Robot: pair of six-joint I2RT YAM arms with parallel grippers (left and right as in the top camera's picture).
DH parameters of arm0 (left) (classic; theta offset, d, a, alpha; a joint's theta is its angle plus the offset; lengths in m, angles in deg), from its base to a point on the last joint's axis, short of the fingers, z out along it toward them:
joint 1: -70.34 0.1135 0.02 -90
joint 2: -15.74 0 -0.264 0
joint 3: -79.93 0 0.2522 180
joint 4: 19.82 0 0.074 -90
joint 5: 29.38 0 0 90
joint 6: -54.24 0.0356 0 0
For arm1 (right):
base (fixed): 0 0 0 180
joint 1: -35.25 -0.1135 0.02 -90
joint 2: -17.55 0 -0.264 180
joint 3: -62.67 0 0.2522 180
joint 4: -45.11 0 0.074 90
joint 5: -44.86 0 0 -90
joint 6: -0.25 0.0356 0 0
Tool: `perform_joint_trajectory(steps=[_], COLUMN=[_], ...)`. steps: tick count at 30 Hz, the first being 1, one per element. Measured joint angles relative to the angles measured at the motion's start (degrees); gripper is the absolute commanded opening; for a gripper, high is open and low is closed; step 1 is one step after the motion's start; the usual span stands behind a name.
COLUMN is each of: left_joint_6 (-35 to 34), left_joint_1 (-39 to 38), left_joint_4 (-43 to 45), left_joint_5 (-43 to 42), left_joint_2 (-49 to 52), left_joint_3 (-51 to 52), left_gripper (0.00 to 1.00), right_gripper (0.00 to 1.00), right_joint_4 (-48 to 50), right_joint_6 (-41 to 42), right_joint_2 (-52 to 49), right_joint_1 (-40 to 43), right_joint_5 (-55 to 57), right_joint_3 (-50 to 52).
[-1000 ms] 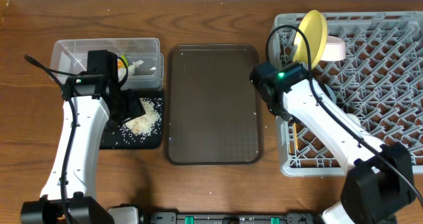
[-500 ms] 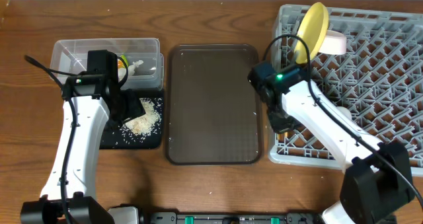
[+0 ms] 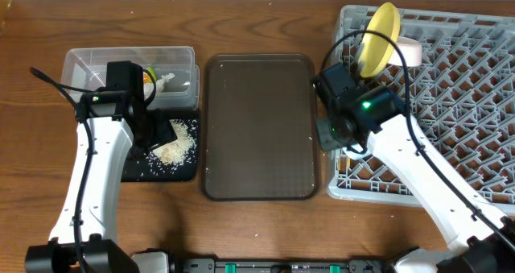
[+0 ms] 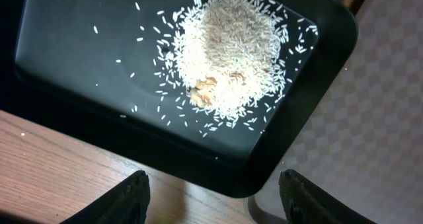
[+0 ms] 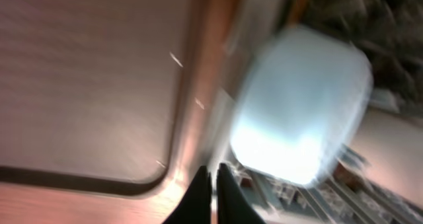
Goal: Sort waste into correct bins and load items into the dishwasher rack
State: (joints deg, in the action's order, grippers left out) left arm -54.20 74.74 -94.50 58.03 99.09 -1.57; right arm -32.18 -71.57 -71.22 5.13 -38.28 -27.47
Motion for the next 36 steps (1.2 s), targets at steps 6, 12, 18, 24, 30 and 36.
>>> perform_joint_trajectory(steps=[6,12,18,24,30,36], left_joint_6=[-0.02,0.0,0.0,0.0,-0.02,0.0], left_joint_1=[0.0,0.0,0.0,0.0,0.0,0.0], left_joint_4=[-0.26,-0.33,-0.35,-0.35,-0.35,-0.35], left_joint_5=[0.0,-0.02,0.0,0.0,0.0,0.0], left_joint_2=[0.0,0.0,0.0,0.0,0.0,0.0], left_joint_3=[0.0,0.0,0.0,0.0,0.0,0.0], left_gripper=[0.66,0.66,0.66,0.66,0.66,0.66], right_gripper=[0.01,0.01,0.01,0.01,0.01,0.01], right_joint_4=[2.84,-1.49,-2.64,-2.95,-4.92,-6.36], right_joint_6=[-1.25,-1.53,-1.88,-1.88,-1.9,-1.84], right_joint_2=[-0.2,-3.3,-5.66,-5.81,-5.88,-5.88], right_joint_1=[0.0,0.0,0.0,0.0,-0.22,-0.22], right_joint_5=[-5.07,-6.47,-7.02,-7.08,-8.59,-8.59], right_joint_3=[0.0,0.07,2.01,6.08,7.45,7.61])
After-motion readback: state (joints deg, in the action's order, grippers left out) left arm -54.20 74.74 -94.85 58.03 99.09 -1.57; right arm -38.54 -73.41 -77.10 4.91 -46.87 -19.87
